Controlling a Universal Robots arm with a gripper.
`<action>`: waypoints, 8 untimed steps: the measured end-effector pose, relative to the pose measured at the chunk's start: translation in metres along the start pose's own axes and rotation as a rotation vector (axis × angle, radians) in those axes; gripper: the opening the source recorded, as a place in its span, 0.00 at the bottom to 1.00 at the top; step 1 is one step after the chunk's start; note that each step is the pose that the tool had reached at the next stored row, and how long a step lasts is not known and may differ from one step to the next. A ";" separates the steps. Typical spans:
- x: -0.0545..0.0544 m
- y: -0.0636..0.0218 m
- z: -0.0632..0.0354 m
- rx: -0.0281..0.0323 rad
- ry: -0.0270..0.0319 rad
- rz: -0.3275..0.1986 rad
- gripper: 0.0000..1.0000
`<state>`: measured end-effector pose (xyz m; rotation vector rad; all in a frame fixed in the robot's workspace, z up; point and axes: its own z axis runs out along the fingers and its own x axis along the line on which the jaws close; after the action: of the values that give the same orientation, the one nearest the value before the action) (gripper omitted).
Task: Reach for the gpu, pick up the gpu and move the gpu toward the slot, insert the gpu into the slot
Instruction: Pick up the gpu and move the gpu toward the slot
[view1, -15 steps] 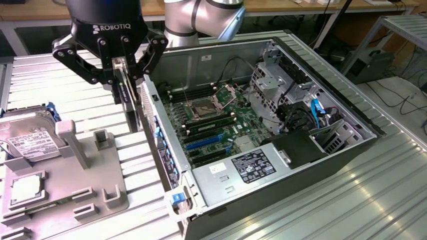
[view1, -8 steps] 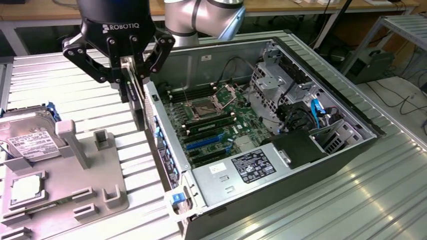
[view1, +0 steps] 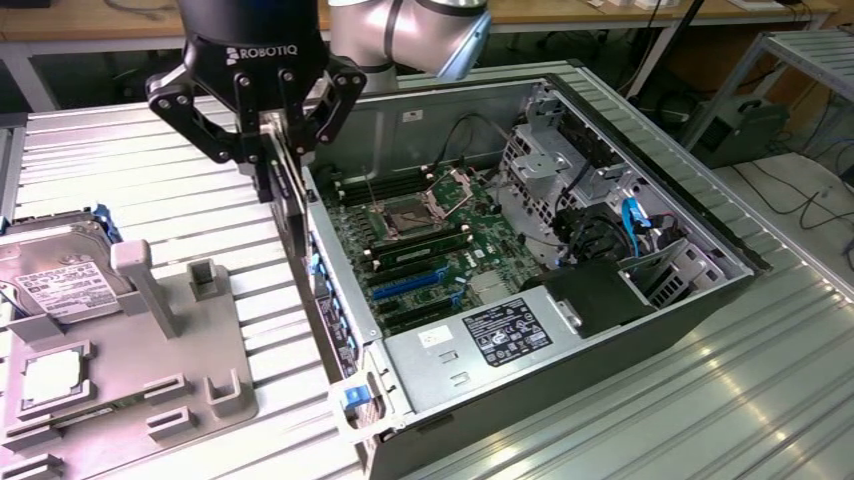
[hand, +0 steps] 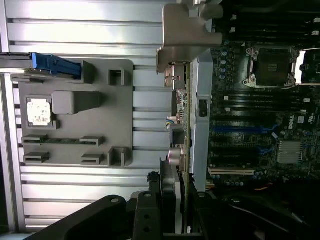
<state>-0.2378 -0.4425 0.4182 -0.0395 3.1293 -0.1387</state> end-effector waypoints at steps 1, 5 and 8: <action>-0.001 0.0000 -0.0001 0.0001 0.0002 0.000 0.29; -0.007 -0.0002 0.0000 0.0001 0.0001 0.000 0.29; -0.010 -0.0002 0.0001 0.0000 0.0000 0.000 0.29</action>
<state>-0.2274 -0.4425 0.4182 -0.0394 3.1293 -0.1388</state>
